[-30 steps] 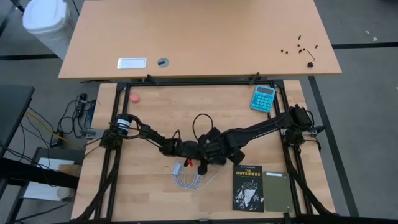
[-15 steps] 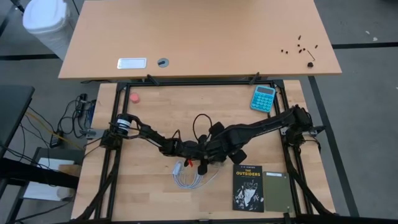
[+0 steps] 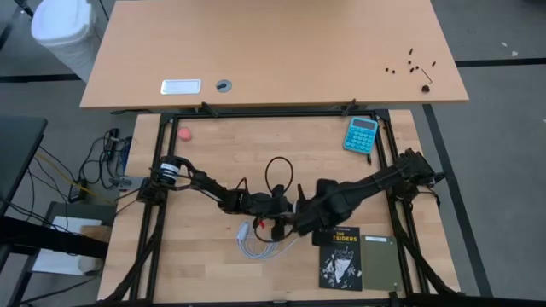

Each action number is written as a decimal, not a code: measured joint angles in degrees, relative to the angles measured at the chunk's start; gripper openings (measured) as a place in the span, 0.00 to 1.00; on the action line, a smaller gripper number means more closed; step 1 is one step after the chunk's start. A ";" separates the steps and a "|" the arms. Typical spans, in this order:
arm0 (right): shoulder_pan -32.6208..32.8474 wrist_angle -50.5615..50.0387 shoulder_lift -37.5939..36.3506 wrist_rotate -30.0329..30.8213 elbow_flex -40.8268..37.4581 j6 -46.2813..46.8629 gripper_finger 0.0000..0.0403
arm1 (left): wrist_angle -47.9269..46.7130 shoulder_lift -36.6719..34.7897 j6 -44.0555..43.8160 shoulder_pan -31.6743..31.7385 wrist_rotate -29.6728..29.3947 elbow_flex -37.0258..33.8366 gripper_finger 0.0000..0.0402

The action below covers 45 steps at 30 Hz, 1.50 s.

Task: Screw lightbulb
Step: Remove the white lightbulb into the silver lamp

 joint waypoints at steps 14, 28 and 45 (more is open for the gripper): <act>2.60 4.00 -0.07 3.32 -5.37 27.67 0.84 | 0.00 0.00 -0.15 0.00 0.13 0.00 0.44; -4.18 21.23 0.00 5.74 -15.75 18.59 0.97 | 0.02 0.00 -0.28 0.00 0.15 0.00 0.44; -10.85 28.51 0.02 -3.12 -19.34 13.82 0.82 | 0.05 0.00 -0.22 0.00 0.15 0.00 0.44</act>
